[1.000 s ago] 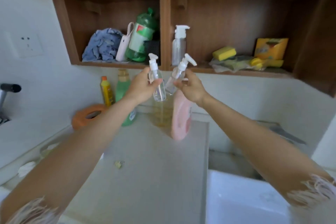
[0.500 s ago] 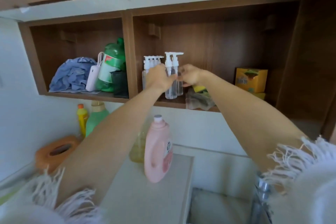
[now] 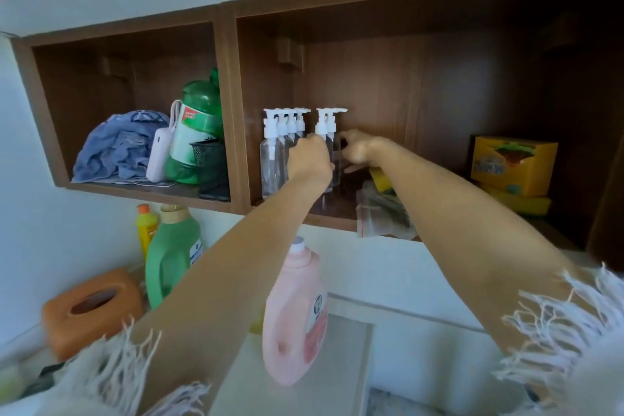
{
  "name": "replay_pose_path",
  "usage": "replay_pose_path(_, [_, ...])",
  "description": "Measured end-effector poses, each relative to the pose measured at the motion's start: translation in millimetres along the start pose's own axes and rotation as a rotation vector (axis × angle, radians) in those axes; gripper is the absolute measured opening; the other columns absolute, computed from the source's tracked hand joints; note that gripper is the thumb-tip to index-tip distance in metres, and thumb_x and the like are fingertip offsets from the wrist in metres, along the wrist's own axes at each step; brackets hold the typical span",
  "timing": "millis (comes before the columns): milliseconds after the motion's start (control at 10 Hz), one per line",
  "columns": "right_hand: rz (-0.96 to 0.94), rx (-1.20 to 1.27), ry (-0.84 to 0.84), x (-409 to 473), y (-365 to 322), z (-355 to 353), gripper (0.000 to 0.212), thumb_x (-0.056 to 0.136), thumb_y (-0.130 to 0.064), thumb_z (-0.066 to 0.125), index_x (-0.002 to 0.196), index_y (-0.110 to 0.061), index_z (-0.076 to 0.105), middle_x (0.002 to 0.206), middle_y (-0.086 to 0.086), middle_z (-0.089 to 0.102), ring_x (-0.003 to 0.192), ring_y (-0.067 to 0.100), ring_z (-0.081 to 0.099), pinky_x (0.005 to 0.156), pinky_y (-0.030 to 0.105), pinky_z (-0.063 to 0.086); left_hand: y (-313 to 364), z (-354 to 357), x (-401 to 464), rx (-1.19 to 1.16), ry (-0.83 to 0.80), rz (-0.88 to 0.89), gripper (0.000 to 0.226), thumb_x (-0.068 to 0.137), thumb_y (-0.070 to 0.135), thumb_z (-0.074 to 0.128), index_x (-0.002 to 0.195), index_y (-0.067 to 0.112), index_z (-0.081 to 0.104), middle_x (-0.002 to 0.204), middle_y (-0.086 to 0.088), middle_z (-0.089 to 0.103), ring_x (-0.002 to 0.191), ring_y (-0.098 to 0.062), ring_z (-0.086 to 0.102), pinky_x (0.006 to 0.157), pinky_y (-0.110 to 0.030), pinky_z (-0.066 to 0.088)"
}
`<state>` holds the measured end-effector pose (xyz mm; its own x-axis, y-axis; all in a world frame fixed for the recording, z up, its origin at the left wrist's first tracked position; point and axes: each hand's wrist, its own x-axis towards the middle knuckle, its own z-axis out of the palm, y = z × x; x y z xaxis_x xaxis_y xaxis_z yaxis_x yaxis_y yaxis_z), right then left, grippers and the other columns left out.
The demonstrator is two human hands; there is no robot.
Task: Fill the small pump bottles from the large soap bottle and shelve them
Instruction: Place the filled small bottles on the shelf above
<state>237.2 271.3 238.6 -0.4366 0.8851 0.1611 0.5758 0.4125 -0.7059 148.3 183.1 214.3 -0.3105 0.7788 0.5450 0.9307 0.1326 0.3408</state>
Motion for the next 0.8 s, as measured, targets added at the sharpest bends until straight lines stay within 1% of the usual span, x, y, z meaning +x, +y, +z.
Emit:
replay_pose_path(100, [0.007, -0.149, 0.035, 8, -4, 2, 0.022, 0.085, -0.015, 0.071, 0.104, -0.01, 0.06, 0.103, 0.008, 0.066, 0.088, 0.019, 0.066, 0.081, 0.033, 0.058, -4, 3, 8, 0.05, 0.001, -0.009, 0.057, 0.088, 0.018, 0.07, 0.13, -0.006, 0.04, 0.122, -0.022, 0.059, 0.112, -0.037, 0.06, 0.084, -0.038, 0.05])
replay_pose_path(200, [0.007, -0.362, 0.172, 9, -10, 11, 0.051, 0.079, -0.016, 0.073, 0.125, -0.003, 0.052, 0.117, 0.013, 0.063, 0.1, 0.027, 0.065, 0.087, 0.034, 0.054, -7, 5, 13, 0.102, 0.025, -0.015, 0.067, 0.089, 0.013, 0.067, 0.138, -0.004, 0.025, 0.126, -0.024, 0.056, 0.116, -0.039, 0.058, 0.086, -0.039, 0.05])
replay_pose_path(300, [0.02, -0.366, 0.256, 11, -13, 18, 0.063, 0.08, -0.018, 0.073, 0.133, -0.002, 0.044, 0.126, 0.015, 0.058, 0.112, 0.03, 0.059, 0.091, 0.033, 0.05, -8, 8, 16, 0.151, 0.05, 0.004, 0.056, 0.093, 0.008, 0.061, 0.135, -0.003, 0.026, 0.123, -0.023, 0.059, 0.112, -0.038, 0.06, 0.084, -0.038, 0.05])
replay_pose_path(400, [0.029, -0.296, 0.27, 16, -14, 20, 0.036, 0.083, -0.014, 0.068, 0.118, -0.005, 0.06, 0.12, 0.014, 0.062, 0.108, 0.029, 0.061, 0.09, 0.032, 0.051, -8, 10, 18, 0.162, 0.049, 0.003, 0.064, 0.094, 0.009, 0.059, 0.141, -0.007, 0.019, 0.127, -0.024, 0.057, 0.116, -0.038, 0.058, 0.087, -0.038, 0.049])
replay_pose_path(500, [0.016, -0.21, 0.267, 14, -14, 21, 0.027, 0.087, -0.015, 0.065, 0.113, -0.007, 0.064, 0.117, 0.011, 0.064, 0.104, 0.025, 0.062, 0.088, 0.029, 0.051, -9, 12, 17, 0.188, 0.044, 0.015, 0.078, 0.095, 0.007, 0.056, 0.147, -0.01, 0.001, 0.13, -0.025, 0.055, 0.115, -0.036, 0.059, 0.088, -0.036, 0.05])
replay_pose_path(600, [0.002, -0.169, 0.247, 7, -14, 22, 0.035, 0.088, -0.013, 0.061, 0.123, -0.008, 0.056, 0.123, 0.011, 0.06, 0.11, 0.026, 0.058, 0.083, 0.027, 0.045, -13, 14, 14, 0.196, 0.061, 0.032, 0.082, 0.095, 0.008, 0.055, 0.148, -0.009, -0.006, 0.128, -0.024, 0.057, 0.111, -0.034, 0.062, 0.086, -0.035, 0.051])
replay_pose_path(700, [0.02, -0.156, 0.254, 0, -17, 17, 0.04, 0.092, -0.007, 0.051, 0.131, -0.006, 0.05, 0.131, 0.013, 0.055, 0.116, 0.028, 0.055, 0.082, 0.025, 0.042, -15, 14, 12, 0.16, 0.043, 0.002, 0.087, 0.095, 0.011, 0.058, 0.149, -0.006, -0.007, 0.128, -0.022, 0.058, 0.11, -0.033, 0.063, 0.084, -0.035, 0.052])
replay_pose_path(800, [0.052, -0.158, 0.275, -7, -22, 10, 0.034, 0.094, -0.005, 0.045, 0.126, -0.005, 0.057, 0.126, 0.013, 0.059, 0.11, 0.027, 0.059, 0.08, 0.025, 0.047, -14, 9, 8, 0.09, 0.007, -0.016, 0.093, 0.09, 0.019, 0.067, 0.149, -0.006, 0.0, 0.134, -0.023, 0.053, 0.116, -0.037, 0.059, 0.089, -0.037, 0.05])
